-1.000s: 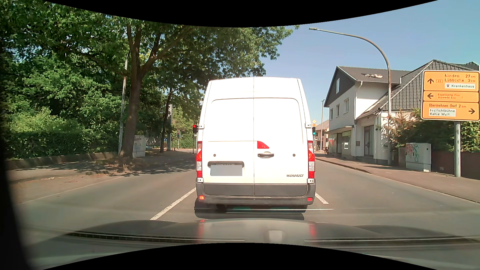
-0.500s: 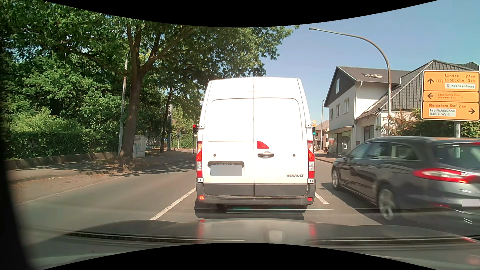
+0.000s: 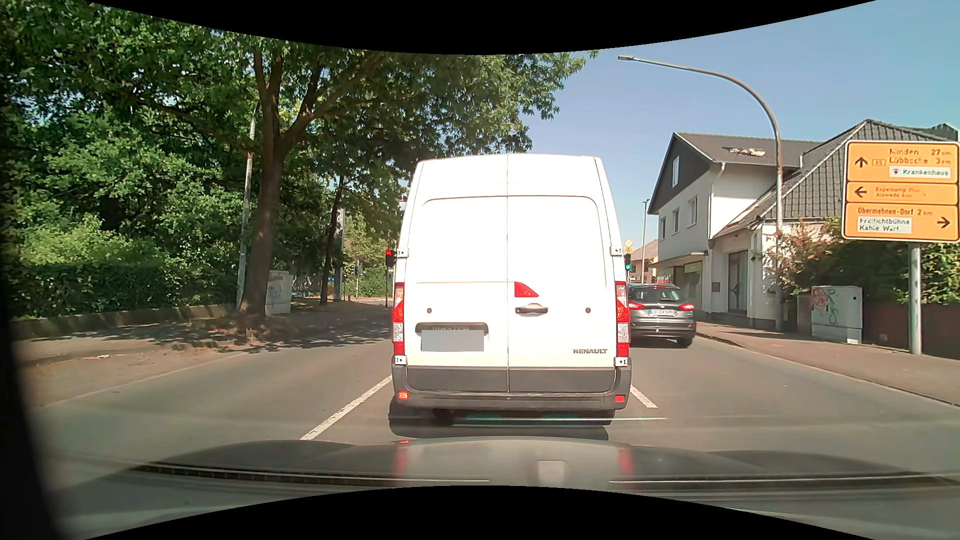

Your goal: Follow the waypoints while adhering to traffic rules and regulations

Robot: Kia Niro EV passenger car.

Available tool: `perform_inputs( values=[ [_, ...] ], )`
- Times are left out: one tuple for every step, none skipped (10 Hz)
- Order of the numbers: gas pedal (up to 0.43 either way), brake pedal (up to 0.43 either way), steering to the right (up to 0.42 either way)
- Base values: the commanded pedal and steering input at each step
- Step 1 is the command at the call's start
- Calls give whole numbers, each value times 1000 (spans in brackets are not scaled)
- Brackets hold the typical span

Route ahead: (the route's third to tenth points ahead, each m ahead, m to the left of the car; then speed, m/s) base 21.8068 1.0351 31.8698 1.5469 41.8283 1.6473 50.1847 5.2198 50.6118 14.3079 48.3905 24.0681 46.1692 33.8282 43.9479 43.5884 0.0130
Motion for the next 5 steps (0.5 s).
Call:
perform_inputs(
  values=[
    [0, 6, 1],
    [0, 6, 1],
    [0, 6, 0],
    [0, 6, 0],
    [0, 6, 1]
  ],
)
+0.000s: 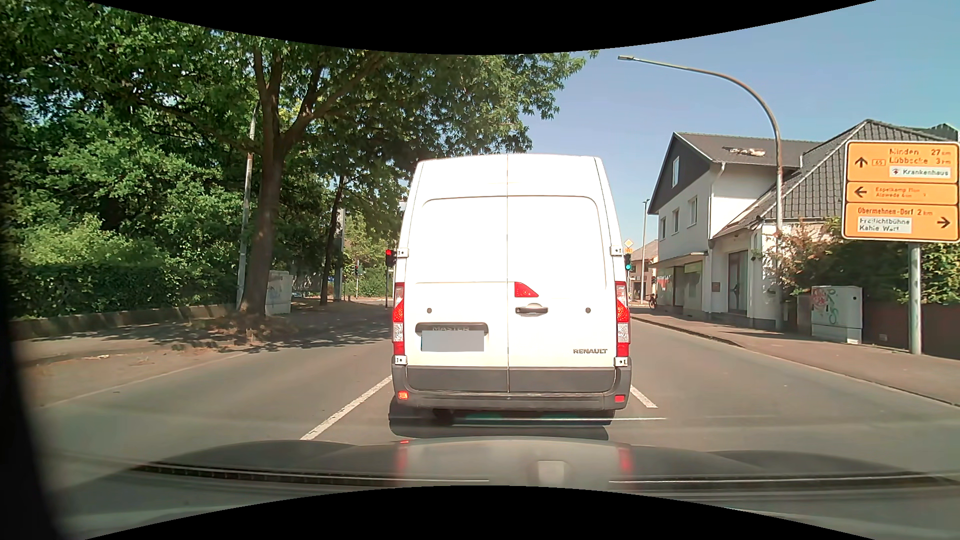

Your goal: Follow the waypoints while adhering to traffic rules and regulations

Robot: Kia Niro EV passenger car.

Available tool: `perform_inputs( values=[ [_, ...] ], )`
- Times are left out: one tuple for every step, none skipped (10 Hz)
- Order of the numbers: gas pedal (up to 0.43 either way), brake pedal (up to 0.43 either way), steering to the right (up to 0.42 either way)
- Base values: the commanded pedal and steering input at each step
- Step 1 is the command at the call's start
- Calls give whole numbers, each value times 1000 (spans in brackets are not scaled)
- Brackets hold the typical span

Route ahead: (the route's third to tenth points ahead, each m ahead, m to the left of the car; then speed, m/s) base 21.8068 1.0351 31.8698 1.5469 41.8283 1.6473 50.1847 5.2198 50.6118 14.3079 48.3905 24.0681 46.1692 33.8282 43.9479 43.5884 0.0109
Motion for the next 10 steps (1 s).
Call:
perform_inputs(
  values=[
    [0, 6, 1],
    [0, 6, 1],
    [0, 6, 1],
    [0, 6, 1],
    [0, 6, 1],
    [0, 6, 0],
    [0, 6, 1],
    [0, 6, 1],
    [0, 6, 1],
    [0, 6, 0]
  ],
)
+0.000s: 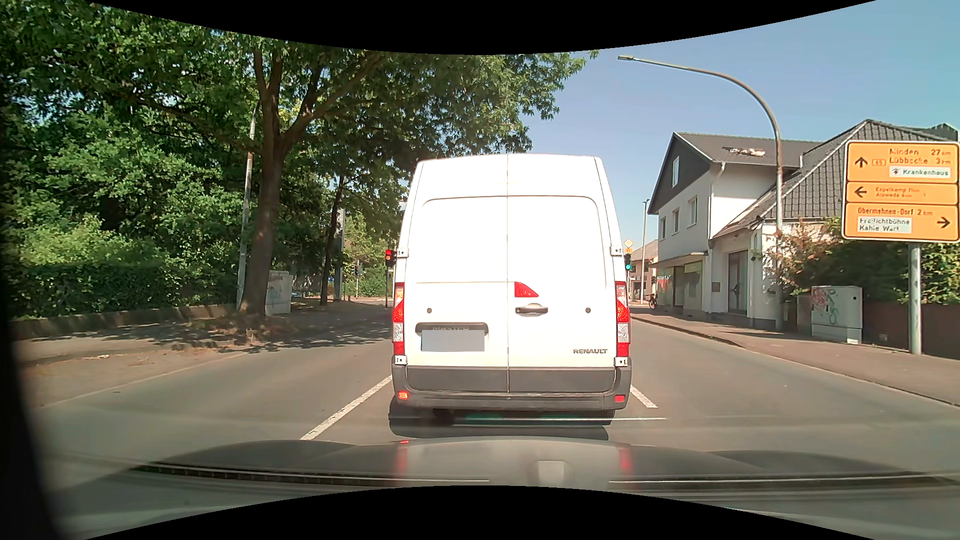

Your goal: Follow the waypoints while adhering to traffic rules and regulations

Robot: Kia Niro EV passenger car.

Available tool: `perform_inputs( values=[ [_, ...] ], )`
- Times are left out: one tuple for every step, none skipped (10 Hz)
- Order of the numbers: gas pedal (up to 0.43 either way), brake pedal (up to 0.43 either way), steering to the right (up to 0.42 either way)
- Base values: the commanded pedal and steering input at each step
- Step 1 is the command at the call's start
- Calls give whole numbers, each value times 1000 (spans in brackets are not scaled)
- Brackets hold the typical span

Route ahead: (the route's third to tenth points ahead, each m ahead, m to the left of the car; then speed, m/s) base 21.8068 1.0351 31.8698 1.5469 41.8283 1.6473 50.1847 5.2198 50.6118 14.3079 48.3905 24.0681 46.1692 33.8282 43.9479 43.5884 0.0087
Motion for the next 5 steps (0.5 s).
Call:
perform_inputs(
  values=[
    [0, 6, 1],
    [0, 6, 1],
    [0, 6, 1],
    [0, 6, 1],
    [0, 6, 1]
  ],
)
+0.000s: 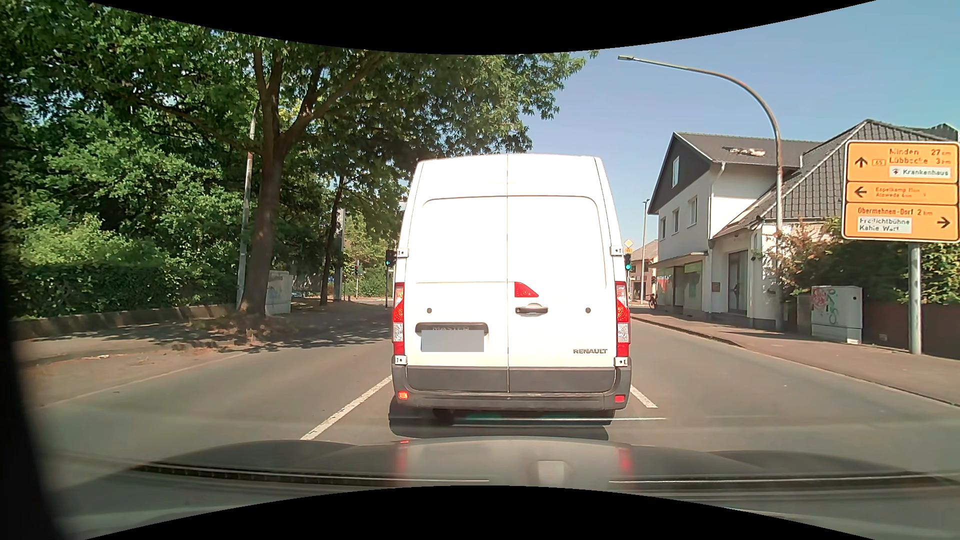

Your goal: Follow the waypoints while adhering to traffic rules and regulations

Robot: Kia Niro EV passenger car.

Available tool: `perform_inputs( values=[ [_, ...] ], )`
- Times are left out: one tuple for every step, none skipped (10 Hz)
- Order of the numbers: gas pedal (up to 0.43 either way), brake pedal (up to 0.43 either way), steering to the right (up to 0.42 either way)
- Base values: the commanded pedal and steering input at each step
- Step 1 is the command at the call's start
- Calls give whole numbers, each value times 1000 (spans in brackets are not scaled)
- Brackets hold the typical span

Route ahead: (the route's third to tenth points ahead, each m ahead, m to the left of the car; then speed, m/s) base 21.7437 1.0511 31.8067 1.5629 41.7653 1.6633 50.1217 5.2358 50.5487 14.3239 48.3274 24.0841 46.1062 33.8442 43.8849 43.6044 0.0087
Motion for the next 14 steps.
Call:
perform_inputs(
  values=[
    [0, 6, 1],
    [0, 6, 0],
    [0, 6, 1],
    [0, 6, 0],
    [0, 6, 1],
    [0, 6, 1],
    [0, 6, 1],
    [0, 6, 1],
    [0, 6, 1],
    [0, 6, 1],
    [0, 6, 1],
    [0, 6, 0],
    [0, 6, 1],
    [0, 6, 1]
  ],
)
